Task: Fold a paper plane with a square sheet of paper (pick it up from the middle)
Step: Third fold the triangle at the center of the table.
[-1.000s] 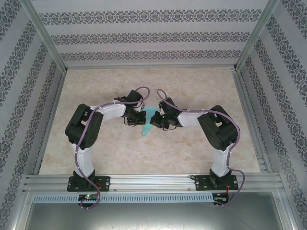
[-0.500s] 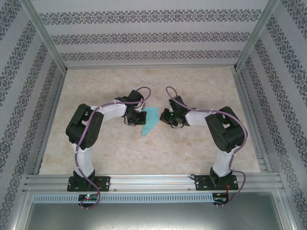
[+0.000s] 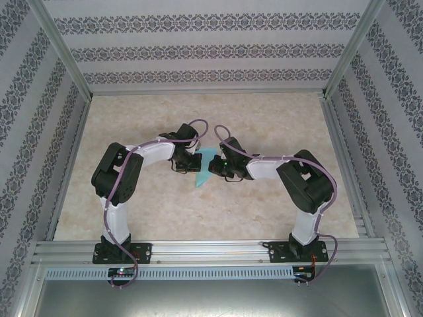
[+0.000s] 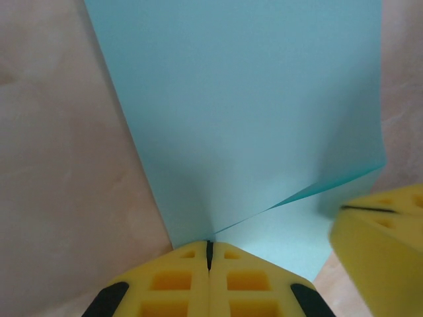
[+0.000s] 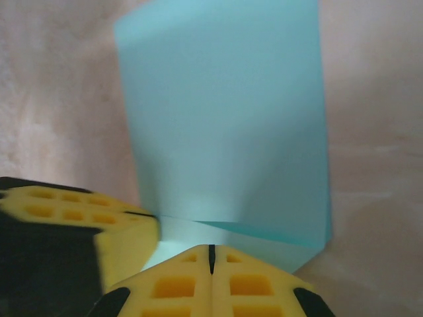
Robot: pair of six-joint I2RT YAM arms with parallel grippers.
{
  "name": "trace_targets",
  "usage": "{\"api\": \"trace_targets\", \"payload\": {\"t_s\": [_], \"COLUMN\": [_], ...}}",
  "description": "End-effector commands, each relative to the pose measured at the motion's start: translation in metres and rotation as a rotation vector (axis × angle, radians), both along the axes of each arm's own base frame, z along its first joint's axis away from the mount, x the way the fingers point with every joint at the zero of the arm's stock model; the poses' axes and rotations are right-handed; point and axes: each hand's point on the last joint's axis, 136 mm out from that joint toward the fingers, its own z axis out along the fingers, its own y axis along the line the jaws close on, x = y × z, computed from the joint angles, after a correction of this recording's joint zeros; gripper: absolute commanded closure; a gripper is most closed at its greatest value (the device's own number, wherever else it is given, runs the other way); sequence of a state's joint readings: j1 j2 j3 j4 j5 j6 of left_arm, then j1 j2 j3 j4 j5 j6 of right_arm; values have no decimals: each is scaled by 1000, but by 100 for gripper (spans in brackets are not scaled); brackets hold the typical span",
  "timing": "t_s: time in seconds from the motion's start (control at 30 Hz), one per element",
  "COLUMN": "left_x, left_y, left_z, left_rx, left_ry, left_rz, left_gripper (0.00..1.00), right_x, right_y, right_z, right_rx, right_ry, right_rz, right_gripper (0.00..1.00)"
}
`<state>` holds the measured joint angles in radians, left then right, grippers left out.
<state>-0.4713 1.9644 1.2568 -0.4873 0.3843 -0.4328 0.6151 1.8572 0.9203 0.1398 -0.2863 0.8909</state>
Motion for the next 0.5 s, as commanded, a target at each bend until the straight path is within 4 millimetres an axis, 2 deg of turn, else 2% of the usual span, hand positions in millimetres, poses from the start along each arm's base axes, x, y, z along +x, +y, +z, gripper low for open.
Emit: {"api": "trace_targets", "payload": {"t_s": [0.0,0.13,0.2,0.27,0.33,0.47], "left_x": [-40,-42,-43,-43,-42,-38], "left_y": [51,51,49,45,40,32], "left_z": [-61,-62,-63,-65,-66,-66], "left_rx": [254,249,234,212,188,141], "left_ry": [165,168,172,177,179,175], "left_rz": [14,17,16,19,32,61], "left_gripper": [100,100,100,100,100,100], "right_x": [3,2,8,17,28,31], "right_y": [-1,-25,-50,-74,-85,-72], "right_z": [-10,-26,-32,-29,-14,22], "right_rx": [-4,-88,-157,-194,-197,-142], "right_ry": [41,58,59,42,-7,-77], "right_rz": [-17,-26,-48,-76,-100,-94], "right_gripper": [100,100,100,100,100,100]}}
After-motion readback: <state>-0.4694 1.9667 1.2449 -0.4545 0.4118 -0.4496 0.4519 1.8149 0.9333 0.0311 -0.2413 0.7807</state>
